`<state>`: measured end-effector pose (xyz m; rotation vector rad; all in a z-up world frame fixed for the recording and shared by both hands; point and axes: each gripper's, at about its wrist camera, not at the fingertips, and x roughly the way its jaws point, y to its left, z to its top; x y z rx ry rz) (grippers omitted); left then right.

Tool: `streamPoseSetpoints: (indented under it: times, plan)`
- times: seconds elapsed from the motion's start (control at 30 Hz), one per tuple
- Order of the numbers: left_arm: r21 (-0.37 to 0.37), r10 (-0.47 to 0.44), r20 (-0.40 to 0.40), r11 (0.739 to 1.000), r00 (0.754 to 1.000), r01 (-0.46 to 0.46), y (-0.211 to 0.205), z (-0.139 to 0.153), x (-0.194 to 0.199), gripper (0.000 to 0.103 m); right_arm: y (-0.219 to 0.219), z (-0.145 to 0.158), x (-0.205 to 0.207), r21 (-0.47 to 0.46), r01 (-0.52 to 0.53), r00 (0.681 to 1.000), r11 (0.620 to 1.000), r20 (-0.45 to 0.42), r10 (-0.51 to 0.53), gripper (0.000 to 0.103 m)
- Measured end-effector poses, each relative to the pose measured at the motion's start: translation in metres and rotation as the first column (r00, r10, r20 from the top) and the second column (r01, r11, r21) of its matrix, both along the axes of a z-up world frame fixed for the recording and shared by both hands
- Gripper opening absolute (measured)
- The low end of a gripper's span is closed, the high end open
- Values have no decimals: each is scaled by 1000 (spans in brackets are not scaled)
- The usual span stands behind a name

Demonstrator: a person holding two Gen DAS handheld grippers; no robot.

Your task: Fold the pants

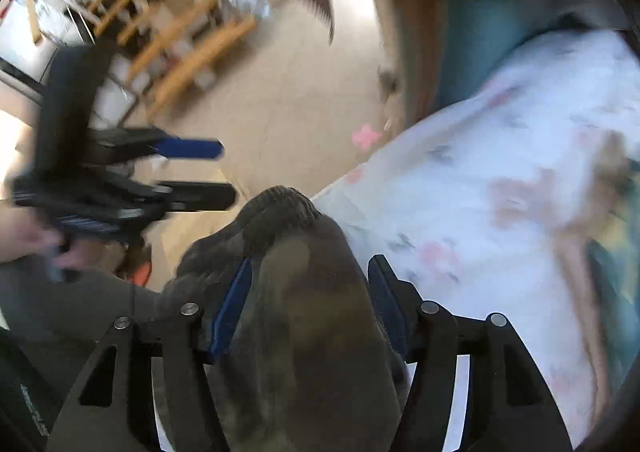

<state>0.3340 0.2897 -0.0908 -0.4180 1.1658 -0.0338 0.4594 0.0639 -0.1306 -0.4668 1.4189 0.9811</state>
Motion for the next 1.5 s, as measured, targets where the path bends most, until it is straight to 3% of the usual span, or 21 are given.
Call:
streamPoseSetpoints:
  times: [0.1, 0.2, 0.3, 0.37, 0.5, 0.53, 0.57, 0.6, 0.63, 0.77, 0.83, 0.93, 1.0, 1.07, 1.2, 1.27, 1.3, 1.33, 1.37, 1.43, 1.5]
  plan:
    - [-12, -14, 6, 1000, 1000, 14, -10, -1, 4, 76, -62, 51, -15, 45, 81, 993, 996, 84, -85, 67]
    - [-39, -18, -6, 999, 1000, 18, -20, -9, 12, 76, -136, 77, -46, -37, 154, 975, 987, 169, -146, 69]
    - [-99, -32, 21, 994, 999, 34, -34, -10, 18, 75, -206, 77, -81, -151, 200, 966, 968, 198, -169, 73]
    - [-82, -43, 19, 996, 999, 44, -48, -11, 24, 74, -244, 64, -102, -242, 220, 963, 945, 206, -172, 73]
    - [40, -77, -26, 996, 997, 78, -73, -21, 34, 44, -302, 35, -119, -339, 284, 945, 897, 257, -202, 73]
    - [53, -85, -24, 995, 996, 86, -75, -20, 34, 40, -311, 26, -118, -340, 308, 937, 888, 268, -222, 69]
    - [74, -103, -20, 992, 994, 104, -76, -15, 33, 30, -313, 22, -116, -333, 321, 934, 887, 268, -237, 57]
    - [95, -109, -16, 989, 994, 110, -75, -9, 30, 22, -317, 21, -119, -295, 318, 935, 901, 253, -247, 30]
    - [103, -110, -13, 989, 994, 110, -73, -4, 26, 19, -315, 22, -125, -290, 291, 942, 912, 256, -219, 16]
    - [194, -152, -6, 969, 988, 150, -78, 16, 10, 14, -304, 52, -169, -206, 178, 956, 962, 268, -119, 10]
    - [220, -176, -7, 960, 984, 174, -80, 24, 0, 14, -309, 71, -190, -155, 144, 968, 977, 229, -106, 9]
    - [233, -183, -11, 956, 983, 180, -80, 22, -9, 14, -310, 80, -207, -145, 130, 963, 981, 252, -91, 9]
    - [218, -149, -17, 965, 989, 150, -76, 23, -5, 14, -309, 75, -197, -141, 157, 952, 978, 285, -112, 9]
    - [204, -119, -21, 971, 993, 121, -74, 23, 0, 14, -312, 68, -167, -141, 199, 941, 970, 305, -149, 9]
    - [247, -91, -76, 963, 993, 107, -78, 11, 10, 14, -328, 32, -93, -178, 312, 919, 933, 308, -249, 12]
    - [250, -65, -96, 964, 993, 87, -77, 7, 15, 16, -333, 5, -68, -215, 360, 913, 908, 282, -295, 26]
    - [252, -43, -109, 965, 993, 70, -77, 5, 16, 23, -333, -3, -63, -248, 369, 911, 896, 284, -297, 47]
    - [264, -33, -109, 963, 993, 61, -78, 3, 16, 26, -336, -4, -62, -259, 393, 900, 883, 303, -312, 54]
    - [267, -34, -103, 962, 994, 60, -79, 3, 15, 30, -340, 1, -64, -239, 409, 891, 881, 312, -329, 54]
    - [317, -48, -94, 946, 994, 76, -84, 7, 10, 47, -359, 25, -76, -164, 453, 866, 876, 315, -388, 57]
    - [367, -53, -67, 927, 996, 74, -88, 16, 5, 52, -385, 56, -98, -117, 496, 825, 860, 374, -424, 58]
